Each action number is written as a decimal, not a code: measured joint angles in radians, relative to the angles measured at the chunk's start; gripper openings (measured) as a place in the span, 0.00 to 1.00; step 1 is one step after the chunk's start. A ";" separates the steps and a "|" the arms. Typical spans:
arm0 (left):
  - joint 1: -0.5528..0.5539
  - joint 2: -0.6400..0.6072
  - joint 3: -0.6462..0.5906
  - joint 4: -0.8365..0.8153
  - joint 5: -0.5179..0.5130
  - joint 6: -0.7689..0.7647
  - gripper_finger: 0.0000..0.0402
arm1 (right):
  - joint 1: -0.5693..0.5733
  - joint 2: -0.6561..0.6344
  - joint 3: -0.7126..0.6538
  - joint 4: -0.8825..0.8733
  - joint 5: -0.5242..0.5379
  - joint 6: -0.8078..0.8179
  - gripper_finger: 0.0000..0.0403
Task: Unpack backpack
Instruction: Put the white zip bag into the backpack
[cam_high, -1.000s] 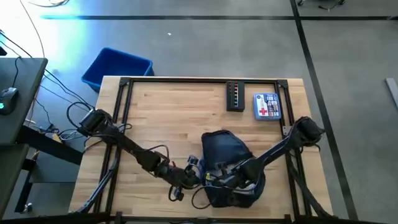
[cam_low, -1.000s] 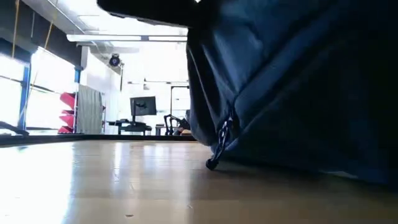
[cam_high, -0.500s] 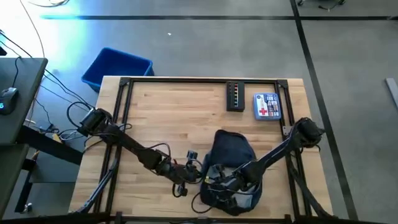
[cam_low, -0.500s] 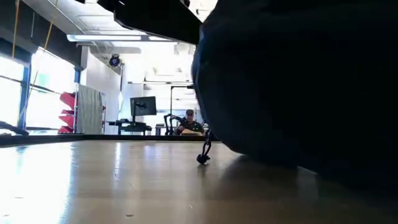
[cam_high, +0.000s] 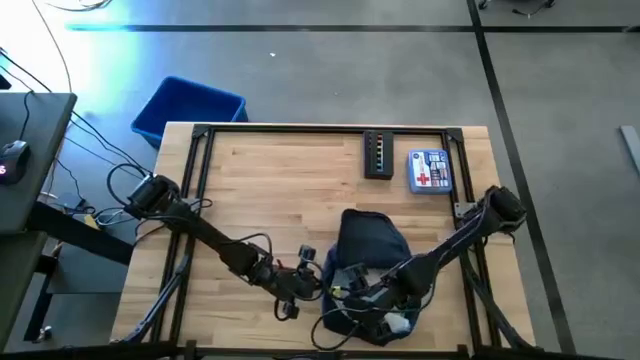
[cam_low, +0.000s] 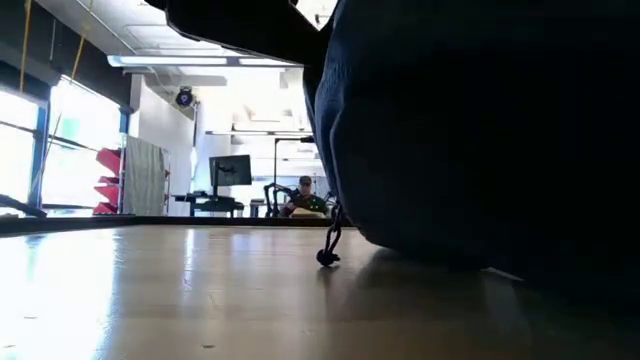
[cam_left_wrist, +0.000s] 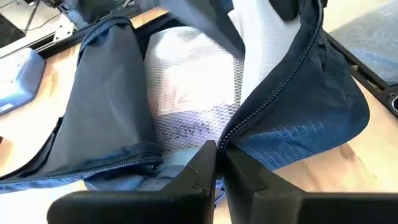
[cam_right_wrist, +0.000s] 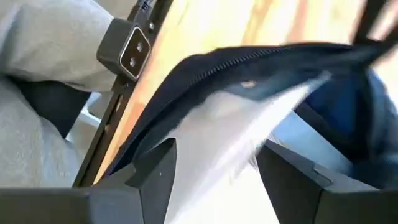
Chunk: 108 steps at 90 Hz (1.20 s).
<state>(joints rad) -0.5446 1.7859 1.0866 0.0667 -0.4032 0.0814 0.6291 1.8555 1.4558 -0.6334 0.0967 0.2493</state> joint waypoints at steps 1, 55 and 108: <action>0.000 0.000 0.000 -0.001 0.000 0.000 0.00 | 0.003 -0.002 0.007 -0.014 0.006 0.008 0.52; -0.001 0.000 0.000 -0.036 -0.013 -0.027 0.00 | 0.189 -0.071 -0.132 -0.102 0.103 0.452 0.25; 0.034 0.000 -0.002 0.059 -0.491 -0.140 0.00 | 0.019 -0.062 -0.482 0.586 0.022 0.239 0.00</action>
<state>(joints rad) -0.5109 1.7859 1.0851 0.1261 -0.8942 -0.0583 0.6480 1.7935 0.9741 -0.0470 0.1186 0.4883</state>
